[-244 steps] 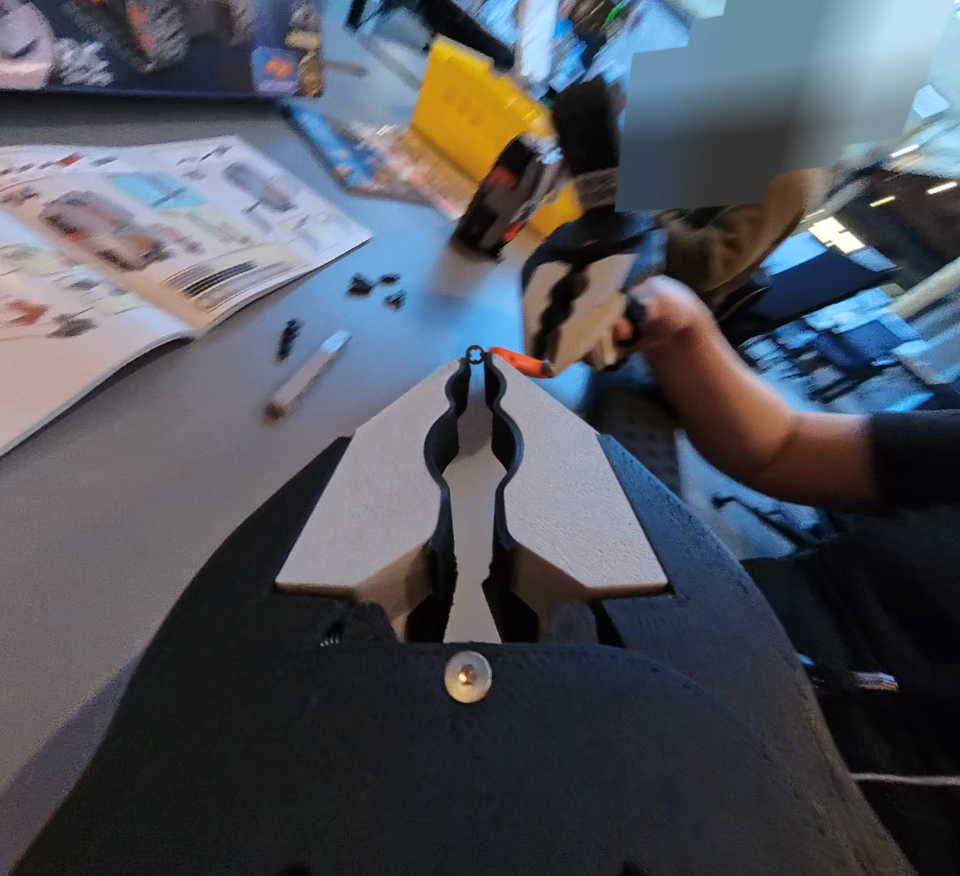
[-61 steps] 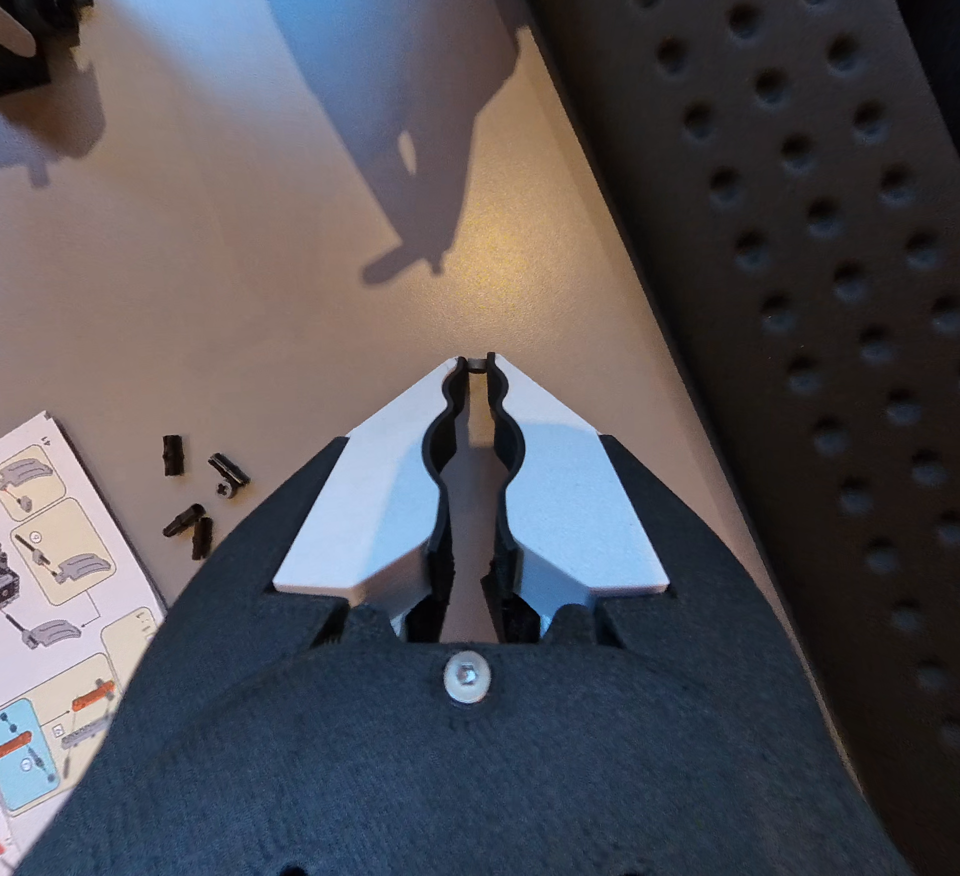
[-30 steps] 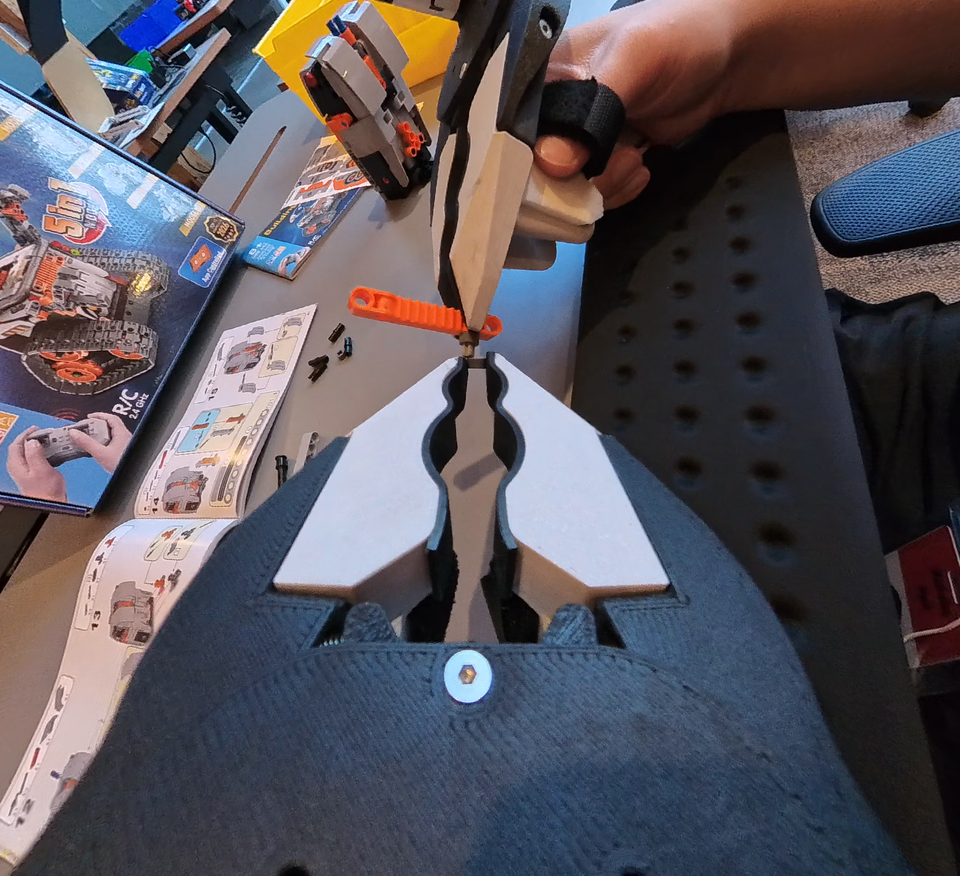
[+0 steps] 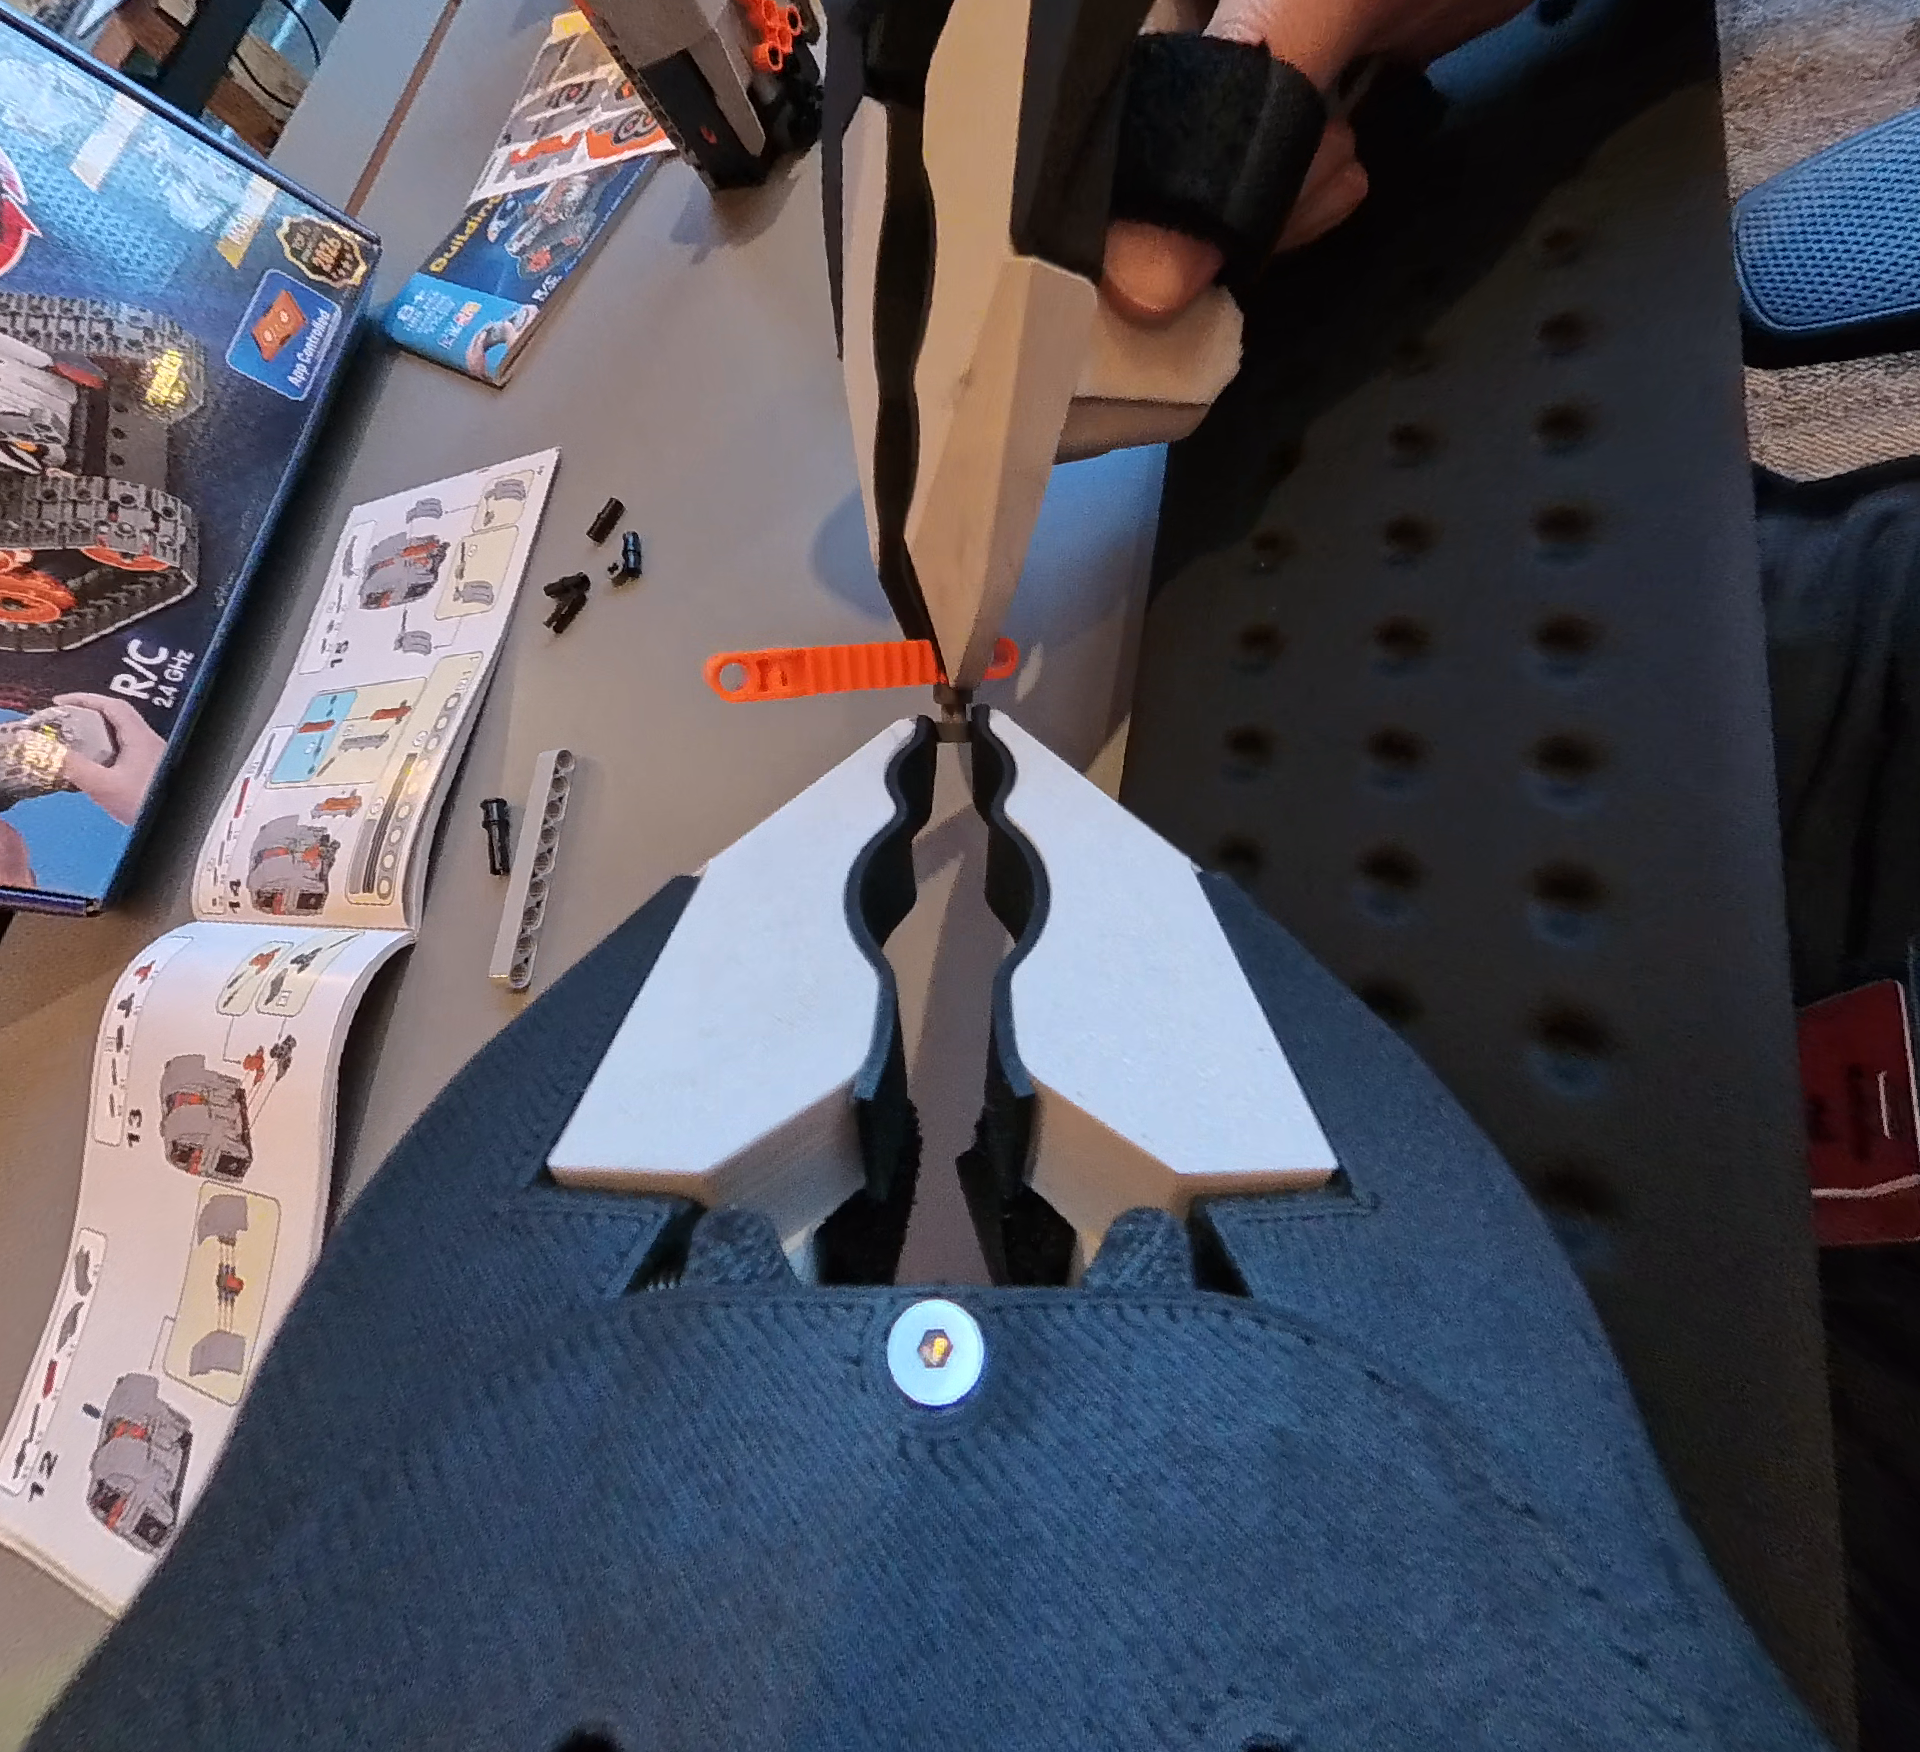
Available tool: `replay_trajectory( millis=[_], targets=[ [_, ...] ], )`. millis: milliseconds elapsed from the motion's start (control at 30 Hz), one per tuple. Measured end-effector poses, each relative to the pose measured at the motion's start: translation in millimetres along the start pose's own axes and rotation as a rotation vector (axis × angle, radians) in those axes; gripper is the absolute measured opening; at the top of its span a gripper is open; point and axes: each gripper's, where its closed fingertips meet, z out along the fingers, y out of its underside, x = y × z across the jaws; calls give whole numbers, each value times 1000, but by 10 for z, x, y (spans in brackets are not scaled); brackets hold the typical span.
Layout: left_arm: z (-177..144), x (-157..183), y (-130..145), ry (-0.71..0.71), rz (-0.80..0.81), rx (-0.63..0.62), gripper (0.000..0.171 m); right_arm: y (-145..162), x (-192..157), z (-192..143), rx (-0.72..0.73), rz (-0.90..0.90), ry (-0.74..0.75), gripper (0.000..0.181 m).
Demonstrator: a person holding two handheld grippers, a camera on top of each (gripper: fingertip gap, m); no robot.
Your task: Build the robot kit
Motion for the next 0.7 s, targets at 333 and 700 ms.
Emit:
replay_trajectory(
  millis=[333,700],
  targets=[
    [33,87,90,20,94,-70,2,103,6,74,-76,-77,64,5],
    [34,107,68,46,58,-7,3,133,-4,87,-103,9,-14,5]
  ],
)
